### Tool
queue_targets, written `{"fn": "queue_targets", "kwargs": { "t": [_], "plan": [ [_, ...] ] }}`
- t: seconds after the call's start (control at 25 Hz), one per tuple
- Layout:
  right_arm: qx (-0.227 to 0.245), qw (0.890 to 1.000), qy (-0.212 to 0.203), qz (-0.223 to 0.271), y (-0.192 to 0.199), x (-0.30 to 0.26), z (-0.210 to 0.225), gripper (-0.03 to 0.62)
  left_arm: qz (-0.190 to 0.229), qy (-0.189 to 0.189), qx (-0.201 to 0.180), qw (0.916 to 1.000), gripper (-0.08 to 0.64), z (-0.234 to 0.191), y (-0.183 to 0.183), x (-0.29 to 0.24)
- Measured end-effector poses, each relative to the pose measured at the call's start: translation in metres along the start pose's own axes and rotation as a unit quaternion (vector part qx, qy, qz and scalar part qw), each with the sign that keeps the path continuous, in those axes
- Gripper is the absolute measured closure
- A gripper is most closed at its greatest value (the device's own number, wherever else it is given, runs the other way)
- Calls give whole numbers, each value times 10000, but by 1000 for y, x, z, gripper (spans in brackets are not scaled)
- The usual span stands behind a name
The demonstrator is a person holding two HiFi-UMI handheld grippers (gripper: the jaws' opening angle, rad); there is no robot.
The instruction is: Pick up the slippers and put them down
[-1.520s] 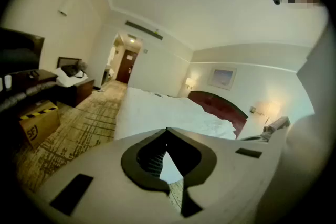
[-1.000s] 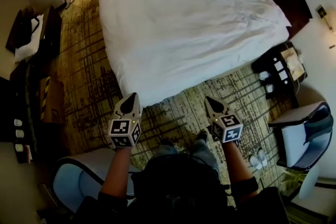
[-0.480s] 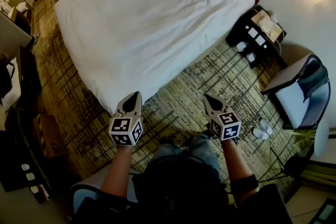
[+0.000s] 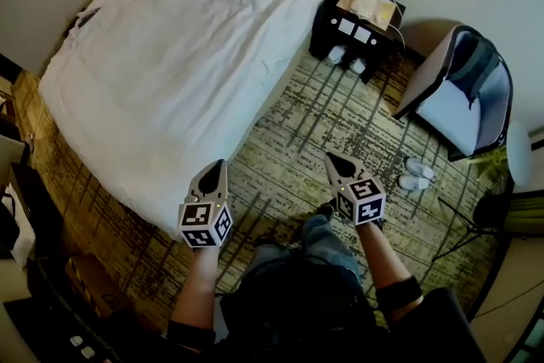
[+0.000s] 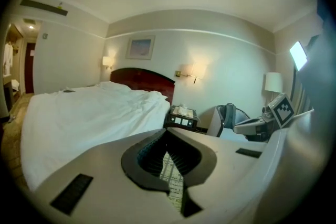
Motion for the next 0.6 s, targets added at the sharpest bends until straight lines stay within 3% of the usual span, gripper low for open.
{"fn": "queue_targets", "kwargs": {
  "t": [0.44,0.6],
  "plan": [
    [-622,9932,929,339,3,64,153,587,-48,858,-547,9948,560,128,-53,-127],
    [-787,9891,1127,532,3,94,202,588,-115,1217,-484,9913,560,181,-59,-169]
  ]
}}
Point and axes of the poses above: the fingertips, and each gripper's own axes: x backward along the fingers, z to its right, y out of its underside, the point moved 7 cm from there along x, backward along the fingers, and after that the axes turned 1 degree about -x, right-handed, at the moved point
